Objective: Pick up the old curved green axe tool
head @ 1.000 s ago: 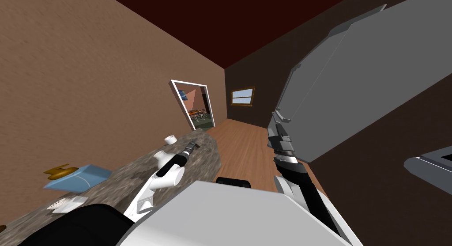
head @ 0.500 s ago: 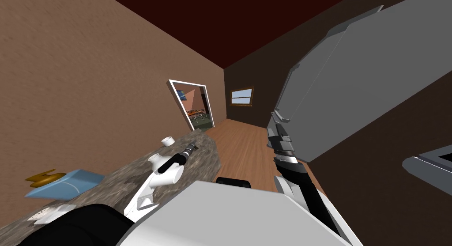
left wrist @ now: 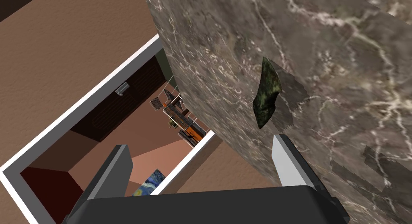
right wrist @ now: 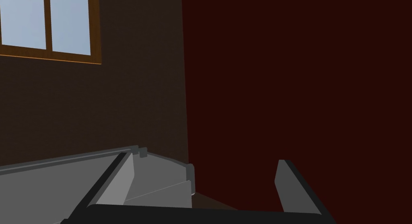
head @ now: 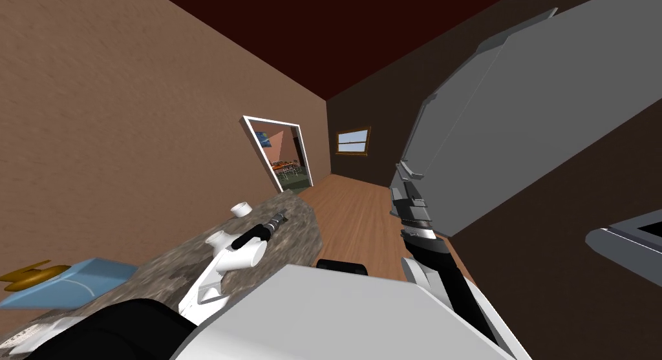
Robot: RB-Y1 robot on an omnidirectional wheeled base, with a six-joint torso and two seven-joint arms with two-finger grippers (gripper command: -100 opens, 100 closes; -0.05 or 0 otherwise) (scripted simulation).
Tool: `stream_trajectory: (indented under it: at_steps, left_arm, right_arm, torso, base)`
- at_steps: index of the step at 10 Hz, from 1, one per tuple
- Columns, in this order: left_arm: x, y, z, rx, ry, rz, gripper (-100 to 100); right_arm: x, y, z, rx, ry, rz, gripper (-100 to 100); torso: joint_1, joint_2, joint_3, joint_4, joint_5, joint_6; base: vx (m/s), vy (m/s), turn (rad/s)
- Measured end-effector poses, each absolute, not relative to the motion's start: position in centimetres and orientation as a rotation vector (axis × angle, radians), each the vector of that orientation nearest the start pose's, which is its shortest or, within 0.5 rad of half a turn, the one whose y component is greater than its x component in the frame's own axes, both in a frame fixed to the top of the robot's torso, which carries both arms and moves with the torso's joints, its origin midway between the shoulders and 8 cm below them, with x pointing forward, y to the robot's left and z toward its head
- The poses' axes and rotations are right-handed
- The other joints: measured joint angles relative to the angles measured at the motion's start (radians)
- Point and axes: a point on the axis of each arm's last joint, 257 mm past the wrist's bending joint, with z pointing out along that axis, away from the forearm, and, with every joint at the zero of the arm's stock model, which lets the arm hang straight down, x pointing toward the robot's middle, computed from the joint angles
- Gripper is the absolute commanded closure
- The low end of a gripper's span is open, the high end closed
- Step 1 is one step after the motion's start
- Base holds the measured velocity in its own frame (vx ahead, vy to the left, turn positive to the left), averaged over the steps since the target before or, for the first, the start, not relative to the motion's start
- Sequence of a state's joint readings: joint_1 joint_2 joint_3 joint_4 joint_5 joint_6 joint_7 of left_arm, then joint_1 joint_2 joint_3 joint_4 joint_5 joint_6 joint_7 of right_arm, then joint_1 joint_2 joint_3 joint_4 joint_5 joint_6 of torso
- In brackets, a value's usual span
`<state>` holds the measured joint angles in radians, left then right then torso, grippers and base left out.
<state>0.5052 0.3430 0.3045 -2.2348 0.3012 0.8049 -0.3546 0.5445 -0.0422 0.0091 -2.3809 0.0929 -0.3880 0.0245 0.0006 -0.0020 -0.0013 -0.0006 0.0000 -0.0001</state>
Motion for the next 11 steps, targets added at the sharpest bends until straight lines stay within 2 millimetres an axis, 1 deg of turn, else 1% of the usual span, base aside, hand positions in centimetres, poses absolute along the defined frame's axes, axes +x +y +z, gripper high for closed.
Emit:
stream_trajectory:
  at_steps: [2, 7, 10, 11]
  left_arm:
    - [34.6, 44.8, -25.9, -1.337, 1.71, -0.372, -100]
    - [33.2, 46.3, -28.0, -1.399, 1.809, -0.289, -100]
    - [32.2, 46.9, -29.1, -1.437, 1.872, -0.236, -100]
    - [31.7, 47.5, -29.4, -1.45, 1.895, -0.216, -100]
  right_arm:
    - [34.2, -26.6, 3.2, 0.603, 0.738, 1.198, 0]
    - [34.2, -26.6, 3.2, 0.603, 0.738, 1.198, 0]
    - [34.2, -26.6, 3.2, 0.603, 0.738, 1.198, 0]
    - [34.2, -26.6, 3.2, 0.603, 0.738, 1.198, 0]
  torso:
    - [0.0, 0.0, 0.0, 0.0, 0.0, 0.0]
    - [0.0, 0.0, 0.0, 0.0, 0.0, 0.0]
    - [0.001, 0.0, 0.0, 0.0, 0.0, 0.0]
    - [0.001, -0.001, -0.001, 0.0, 0.0, 0.0]
  base:
    - [0.033, 0.0, -0.043]
    - [0.035, 0.007, -0.036]
    - [0.042, 0.011, -0.053]
    - [0.039, 0.013, -0.024]
